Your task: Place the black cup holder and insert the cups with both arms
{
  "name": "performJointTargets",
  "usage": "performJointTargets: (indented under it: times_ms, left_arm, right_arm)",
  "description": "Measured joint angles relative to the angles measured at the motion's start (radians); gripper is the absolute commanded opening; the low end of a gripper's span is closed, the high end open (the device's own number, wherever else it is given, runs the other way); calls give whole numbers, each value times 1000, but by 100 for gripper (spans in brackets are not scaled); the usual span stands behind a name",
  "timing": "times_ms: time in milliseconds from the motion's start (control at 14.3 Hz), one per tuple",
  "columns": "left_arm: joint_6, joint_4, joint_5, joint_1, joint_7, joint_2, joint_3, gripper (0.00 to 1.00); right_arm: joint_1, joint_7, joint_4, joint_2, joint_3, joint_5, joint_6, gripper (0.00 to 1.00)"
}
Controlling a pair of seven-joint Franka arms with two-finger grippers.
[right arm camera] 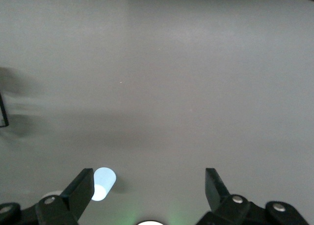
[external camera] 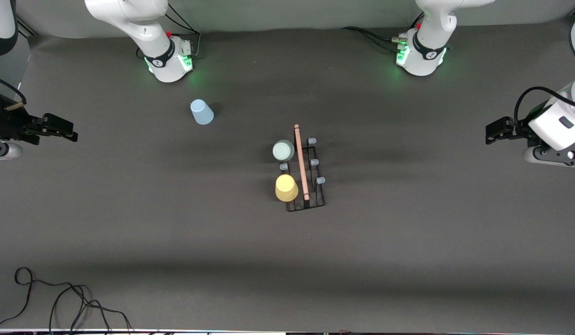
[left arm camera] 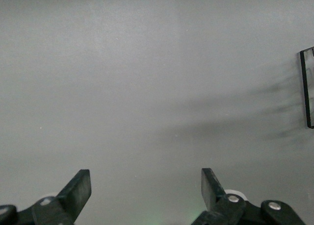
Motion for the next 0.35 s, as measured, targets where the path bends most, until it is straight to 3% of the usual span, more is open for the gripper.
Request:
performJointTargets:
  times_ms: [350]
  left_arm:
    - [0,0,0,0,0,0,0,100]
  right_arm:
    - [0,0,16,-8,0,-8,-1,100]
